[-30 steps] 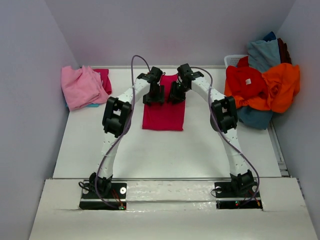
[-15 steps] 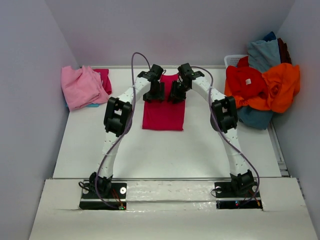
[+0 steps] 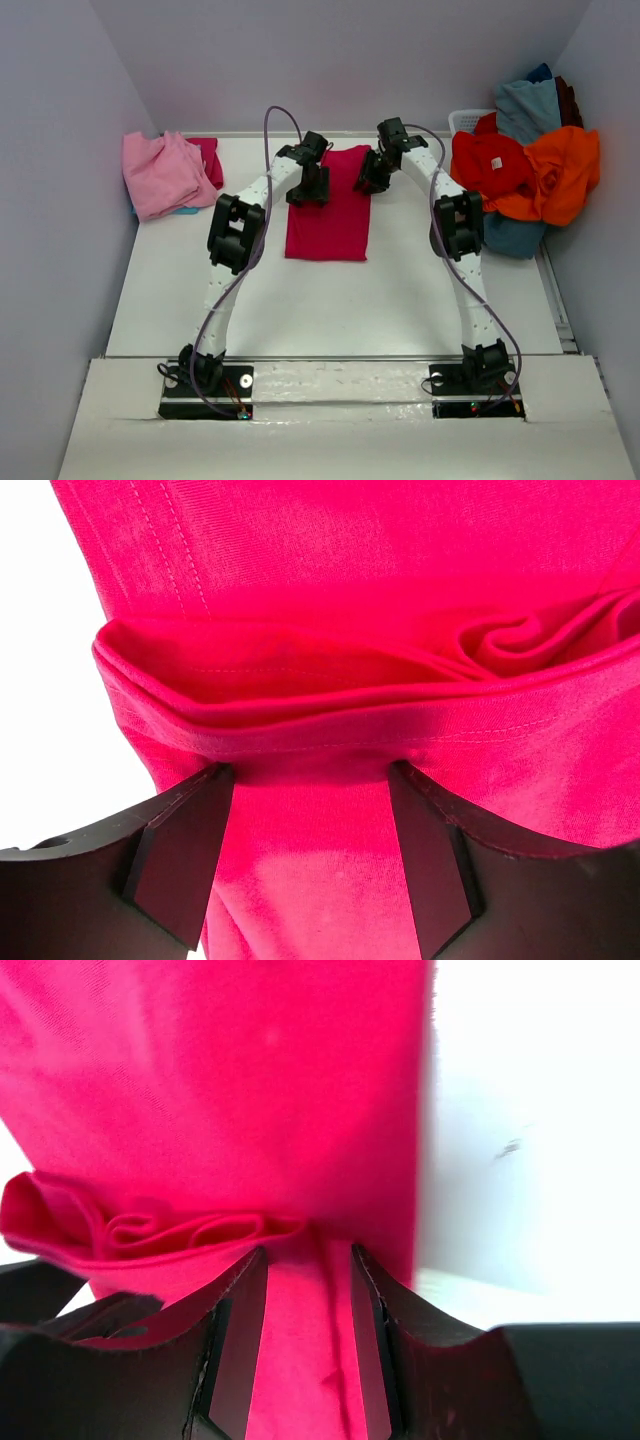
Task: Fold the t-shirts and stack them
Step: Fold the tshirt
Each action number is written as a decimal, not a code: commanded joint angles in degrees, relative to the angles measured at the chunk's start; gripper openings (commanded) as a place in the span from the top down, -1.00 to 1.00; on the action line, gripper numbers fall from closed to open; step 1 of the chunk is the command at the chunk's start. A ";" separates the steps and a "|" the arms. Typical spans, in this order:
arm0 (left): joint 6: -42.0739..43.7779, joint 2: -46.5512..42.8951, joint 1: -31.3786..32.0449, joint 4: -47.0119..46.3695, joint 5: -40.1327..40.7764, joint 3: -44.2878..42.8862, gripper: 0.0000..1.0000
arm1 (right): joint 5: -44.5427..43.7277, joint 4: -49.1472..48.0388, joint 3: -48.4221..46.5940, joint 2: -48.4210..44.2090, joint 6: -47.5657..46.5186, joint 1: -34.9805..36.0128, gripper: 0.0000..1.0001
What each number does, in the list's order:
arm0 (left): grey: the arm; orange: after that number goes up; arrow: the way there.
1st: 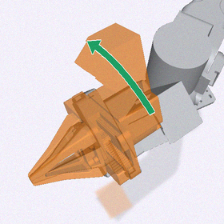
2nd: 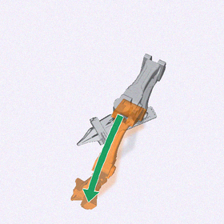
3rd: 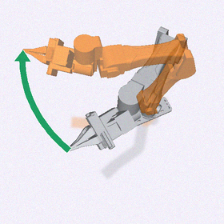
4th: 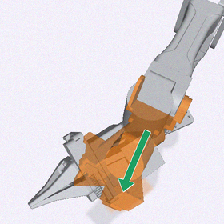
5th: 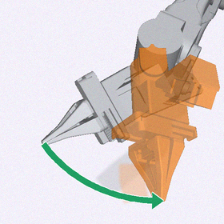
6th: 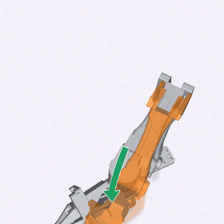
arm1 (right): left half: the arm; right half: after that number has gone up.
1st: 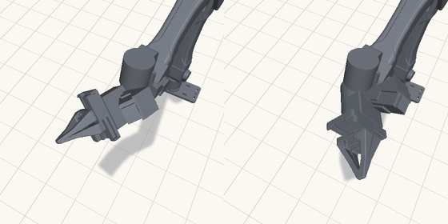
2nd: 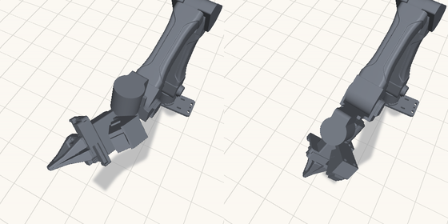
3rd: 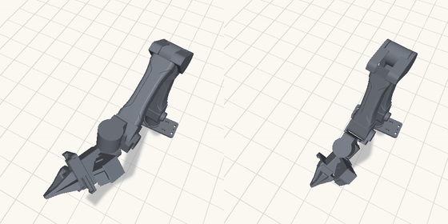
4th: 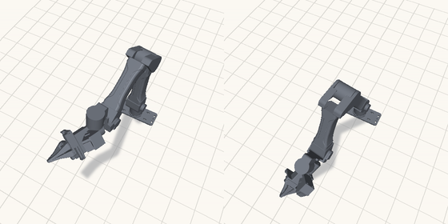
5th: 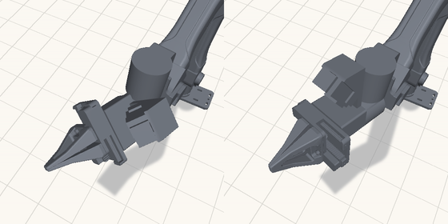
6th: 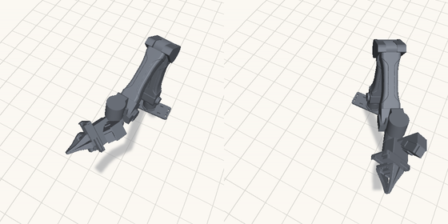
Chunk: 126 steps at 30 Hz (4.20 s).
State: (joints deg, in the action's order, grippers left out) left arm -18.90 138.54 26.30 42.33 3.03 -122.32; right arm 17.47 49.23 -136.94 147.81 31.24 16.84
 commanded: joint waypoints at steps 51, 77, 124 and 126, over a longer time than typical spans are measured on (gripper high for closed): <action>-1.41 -17.86 -3.19 -9.10 2.61 16.05 -0.72 | -3.15 -1.50 23.19 -24.75 -3.83 1.18 -0.09; -6.33 -35.18 -12.41 -25.89 -23.41 56.67 -0.76 | 8.98 -26.38 68.56 -41.81 11.55 6.54 -0.08; -8.53 -38.70 -13.47 -26.24 -28.34 69.59 -0.76 | 6.08 -36.49 75.87 -38.92 17.18 8.21 -0.01; -8.79 -38.43 -13.47 -26.76 -28.95 69.85 -0.76 | 6.08 -36.49 74.99 -38.30 17.10 8.21 0.00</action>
State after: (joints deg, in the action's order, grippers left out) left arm -28.53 98.98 13.04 10.98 -28.45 -55.46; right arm 28.18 13.87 -60.20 106.91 50.13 24.51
